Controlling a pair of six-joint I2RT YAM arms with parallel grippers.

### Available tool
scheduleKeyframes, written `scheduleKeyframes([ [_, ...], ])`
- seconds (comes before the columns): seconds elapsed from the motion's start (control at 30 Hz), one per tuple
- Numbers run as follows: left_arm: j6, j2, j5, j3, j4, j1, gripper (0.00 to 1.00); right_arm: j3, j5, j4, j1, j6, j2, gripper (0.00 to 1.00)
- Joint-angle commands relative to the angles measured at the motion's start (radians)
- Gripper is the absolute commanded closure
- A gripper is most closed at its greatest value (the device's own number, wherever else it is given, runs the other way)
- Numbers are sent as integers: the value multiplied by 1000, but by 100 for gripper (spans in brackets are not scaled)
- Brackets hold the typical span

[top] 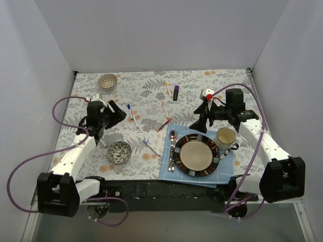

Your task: Open the pen caps

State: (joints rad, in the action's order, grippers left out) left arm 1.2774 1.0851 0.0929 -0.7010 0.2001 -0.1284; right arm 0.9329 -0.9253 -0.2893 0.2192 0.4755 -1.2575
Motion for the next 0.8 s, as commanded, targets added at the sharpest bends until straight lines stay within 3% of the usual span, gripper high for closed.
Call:
scheduleKeyframes([
  [0.0,-15,99,-135,-130,97,-5,35,-12,-61,29,19,15,20,3],
  [0.27,-32,193,-426,-232,140,13,39,-14,-61,10,31,32,15,4],
  [0.53,28,254,-329,-285,137,162,40,-17,-90,-10,42,46,20,4],
  [0.77,17,265,-248,-293,131,188,42,-11,-81,-24,51,63,18,4],
])
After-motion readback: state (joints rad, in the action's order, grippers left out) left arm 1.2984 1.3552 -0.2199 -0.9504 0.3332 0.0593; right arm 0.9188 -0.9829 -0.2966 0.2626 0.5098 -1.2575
